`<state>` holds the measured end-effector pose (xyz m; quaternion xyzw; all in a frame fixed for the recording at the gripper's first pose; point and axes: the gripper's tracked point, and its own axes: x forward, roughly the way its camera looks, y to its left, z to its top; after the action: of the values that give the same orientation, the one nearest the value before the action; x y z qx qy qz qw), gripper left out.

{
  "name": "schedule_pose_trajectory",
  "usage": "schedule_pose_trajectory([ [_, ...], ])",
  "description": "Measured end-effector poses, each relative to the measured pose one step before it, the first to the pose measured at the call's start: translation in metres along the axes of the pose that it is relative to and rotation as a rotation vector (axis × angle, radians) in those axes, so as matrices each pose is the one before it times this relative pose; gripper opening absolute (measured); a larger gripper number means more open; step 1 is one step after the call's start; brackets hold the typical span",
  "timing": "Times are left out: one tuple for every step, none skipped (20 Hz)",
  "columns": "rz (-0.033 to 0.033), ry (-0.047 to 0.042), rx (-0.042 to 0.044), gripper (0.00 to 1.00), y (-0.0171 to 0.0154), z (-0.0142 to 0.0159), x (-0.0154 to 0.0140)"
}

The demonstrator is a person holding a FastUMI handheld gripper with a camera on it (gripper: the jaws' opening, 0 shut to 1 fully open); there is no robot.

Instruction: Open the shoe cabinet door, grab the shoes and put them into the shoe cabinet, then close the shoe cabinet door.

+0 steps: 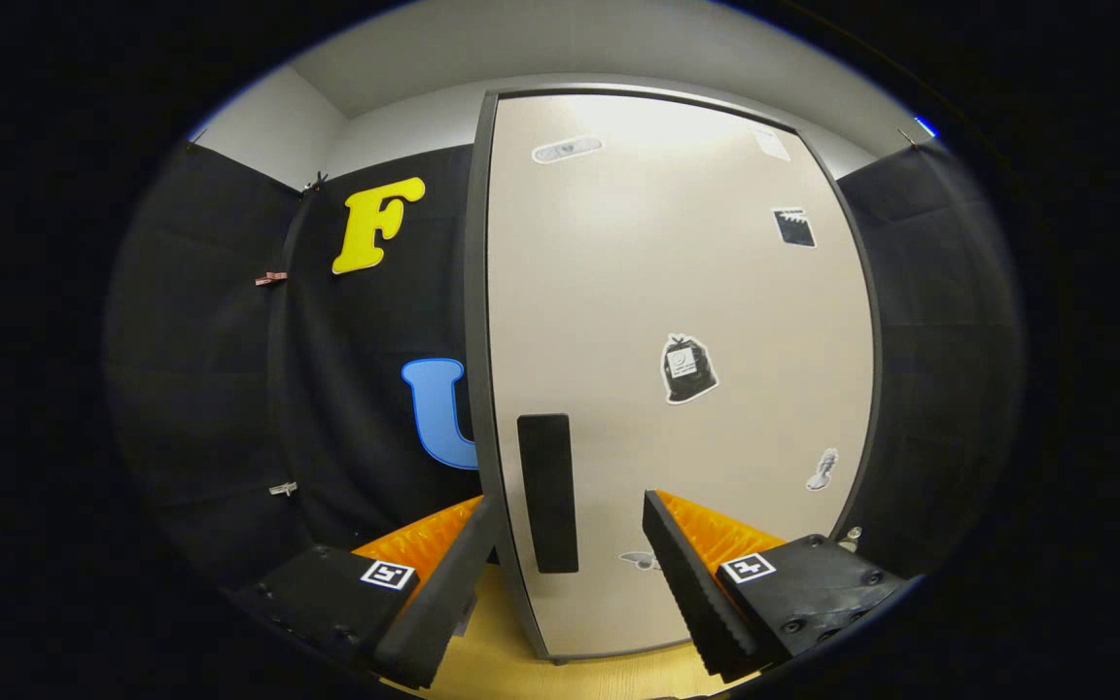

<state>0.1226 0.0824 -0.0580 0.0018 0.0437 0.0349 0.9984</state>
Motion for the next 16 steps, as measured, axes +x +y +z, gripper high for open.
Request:
schedule_pose_trajectory([
  [-0.00411, 0.01269, -0.00166, 0.98, 0.00024, -0.00483, 0.008],
  [-0.00447, 0.01028, -0.00082, 0.98, 0.0004, -0.0043, 0.00762],
  [-0.0041, 0.01071, 0.00167, 0.98, 0.00036, -0.00373, 0.00704],
  [-0.00269, 0.00863, 0.00174, 0.98, 0.00038, -0.00336, 0.00567],
  [-0.00534, 0.00461, -0.00027, 0.98, 0.00014, -0.00187, 0.00504],
  [-0.00703, 0.00214, -0.00094, 0.98, -0.00033, -0.0015, 0.00394],
  [0.00299, -0.0008, 0.00169, 0.98, 0.00168, -0.00095, 0.00441],
  [-0.00542, -0.00224, 0.00121, 0.93, -0.00042, -0.00008, 0.00249],
  [-0.00511, -0.00177, -0.00009, 0.89, 0.00036, -0.00027, 0.0014],
  [-0.00456, -0.00213, -0.00149, 0.85, -0.00003, 0.00003, 0.00175],
  [-0.00119, 0.00152, -0.00011, 0.85, 0.00015, -0.00025, -0.00087],
  [-0.00474, 0.00037, 0.00067, 0.84, -0.00024, -0.00134, 0.00174],
  [0.00948, -0.00352, 0.00378, 0.65, 0.0032, 0.00258, -0.00094],
  [-0.01226, -0.00281, -0.00662, 0.46, -0.0028, -0.00037, 0.00154],
  [0.0093, -0.0042, -0.00588, 0.47, 0.00225, -0.00082, -0.0005],
  [-0.00322, -0.00272, -0.00377, 0.49, -0.0001, 0.00209, 0.0023],
])
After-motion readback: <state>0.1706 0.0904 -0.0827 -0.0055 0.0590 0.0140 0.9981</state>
